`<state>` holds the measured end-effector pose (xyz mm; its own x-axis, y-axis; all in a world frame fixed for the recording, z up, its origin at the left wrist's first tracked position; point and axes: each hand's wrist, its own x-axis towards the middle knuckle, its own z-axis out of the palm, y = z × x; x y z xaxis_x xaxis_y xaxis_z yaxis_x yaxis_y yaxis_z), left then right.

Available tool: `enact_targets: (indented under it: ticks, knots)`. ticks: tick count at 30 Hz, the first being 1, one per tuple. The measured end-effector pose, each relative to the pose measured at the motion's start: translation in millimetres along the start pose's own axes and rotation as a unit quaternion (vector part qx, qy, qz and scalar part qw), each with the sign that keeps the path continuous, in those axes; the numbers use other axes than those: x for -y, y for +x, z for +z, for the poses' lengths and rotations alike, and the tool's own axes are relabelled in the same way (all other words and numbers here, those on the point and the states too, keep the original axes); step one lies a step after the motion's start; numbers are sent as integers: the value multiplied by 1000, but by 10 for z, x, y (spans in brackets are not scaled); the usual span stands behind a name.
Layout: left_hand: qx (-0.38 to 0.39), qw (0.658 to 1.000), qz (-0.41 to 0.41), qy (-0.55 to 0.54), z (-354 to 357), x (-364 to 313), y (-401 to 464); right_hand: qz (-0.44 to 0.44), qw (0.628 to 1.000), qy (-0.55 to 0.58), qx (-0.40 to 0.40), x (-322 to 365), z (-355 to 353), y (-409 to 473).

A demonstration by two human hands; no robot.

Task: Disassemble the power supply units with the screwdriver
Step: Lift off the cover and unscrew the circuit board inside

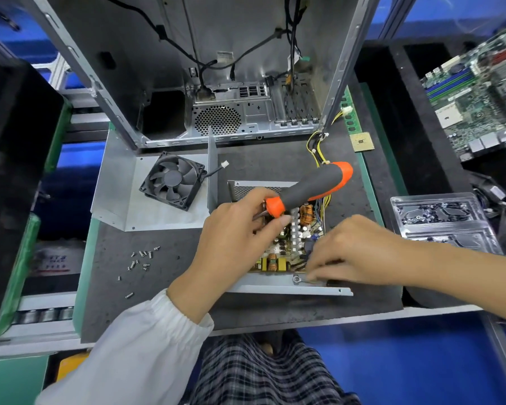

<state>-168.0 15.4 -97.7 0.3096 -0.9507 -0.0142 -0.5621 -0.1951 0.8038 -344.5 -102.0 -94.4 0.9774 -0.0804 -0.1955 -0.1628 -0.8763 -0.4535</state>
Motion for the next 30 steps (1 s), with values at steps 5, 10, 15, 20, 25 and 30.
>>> enact_targets:
  ticks: [5, 10, 15, 20, 25, 30]
  knots:
    - [76, 983, 45, -162, -99, -178, 18, 142, 890, 402, -160, 63, -390, 19]
    - [205, 944, 52, -252, -164, -305, 53, 91, 855, 420, -292, 233, -665, 78]
    - [215, 934, 62, -278, -335, -231, 76, 33, 905, 309, -289, 360, -813, 11]
    - [157, 949, 23, -272, -296, -61, 53, 72, 935, 244, -245, 374, -627, -46]
    - [126, 954, -5, -274, -193, 85, 3, 106, 923, 259, -266, 315, -464, -70]
    - [105, 954, -10, -280, -175, 153, -6, 107, 909, 285, -283, 311, -411, -41]
